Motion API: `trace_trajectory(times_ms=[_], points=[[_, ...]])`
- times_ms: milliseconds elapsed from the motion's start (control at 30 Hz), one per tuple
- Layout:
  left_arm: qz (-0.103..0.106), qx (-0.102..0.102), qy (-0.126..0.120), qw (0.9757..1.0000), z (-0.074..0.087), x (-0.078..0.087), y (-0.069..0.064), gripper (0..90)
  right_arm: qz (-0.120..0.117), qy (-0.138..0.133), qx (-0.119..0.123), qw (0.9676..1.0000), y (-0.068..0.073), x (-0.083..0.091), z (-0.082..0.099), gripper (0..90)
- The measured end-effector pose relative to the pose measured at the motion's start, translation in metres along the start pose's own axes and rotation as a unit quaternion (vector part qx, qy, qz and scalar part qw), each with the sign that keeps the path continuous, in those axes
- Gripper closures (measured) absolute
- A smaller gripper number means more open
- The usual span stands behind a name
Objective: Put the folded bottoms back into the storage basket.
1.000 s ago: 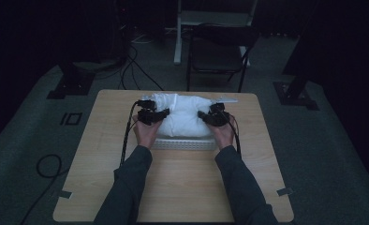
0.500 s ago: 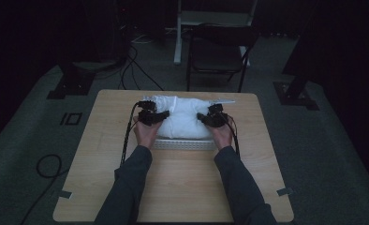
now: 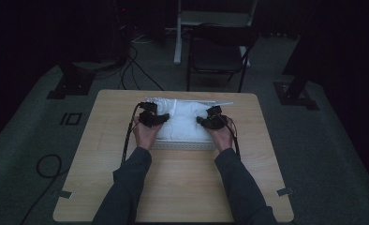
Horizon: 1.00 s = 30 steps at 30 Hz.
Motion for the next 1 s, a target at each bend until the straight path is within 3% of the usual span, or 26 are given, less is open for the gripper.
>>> trace_trajectory(times_ms=[133, 233, 367, 567, 667, 833, 1000], points=[[0.001, -0.001, 0.002, 1.0, 0.0, 0.0, -0.001, 55.2, 0.003, 0.004, 0.003, 1.0, -0.001, 0.002, 0.0, 70.0], [-0.018, -0.017, 0.014, 0.9996, 0.003, -0.002, -0.005, 55.3, 0.002, 0.013, 0.0, 0.9999, 0.0, 0.003, 0.0, 69.8], [-0.028, -0.023, 0.024, 0.999, 0.005, -0.003, -0.006, 55.3, 0.004, 0.026, 0.003, 0.9996, 0.002, -0.001, 0.003, 69.2], [-0.062, -0.054, 0.046, 0.9956, 0.011, -0.007, -0.011, 54.5, 0.007, 0.043, 0.009, 0.999, 0.003, -0.004, 0.004, 68.6], [-0.068, -0.044, 0.067, 0.9944, 0.013, -0.011, -0.009, 53.6, 0.021, 0.054, 0.019, 0.9982, 0.006, -0.005, 0.003, 67.7], [-0.066, -0.035, 0.075, 0.9944, 0.014, -0.012, -0.005, 50.1, 0.035, 0.063, 0.035, 0.9968, 0.008, -0.007, 0.003, 64.5], [-0.071, -0.031, 0.049, 0.9958, 0.015, -0.008, -0.004, 41.7, 0.054, 0.072, 0.052, 0.9946, 0.007, -0.007, 0.004, 56.5]])
Point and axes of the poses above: each handheld gripper's, and its own axes: x roughly backward along the jaws, z roughly out of its underside, y roughly to its left, the point moved 2 cm from there along -x, roughly forward along the jaws, and after that the axes turned 7 degrees about x, right-handed, at the moved point
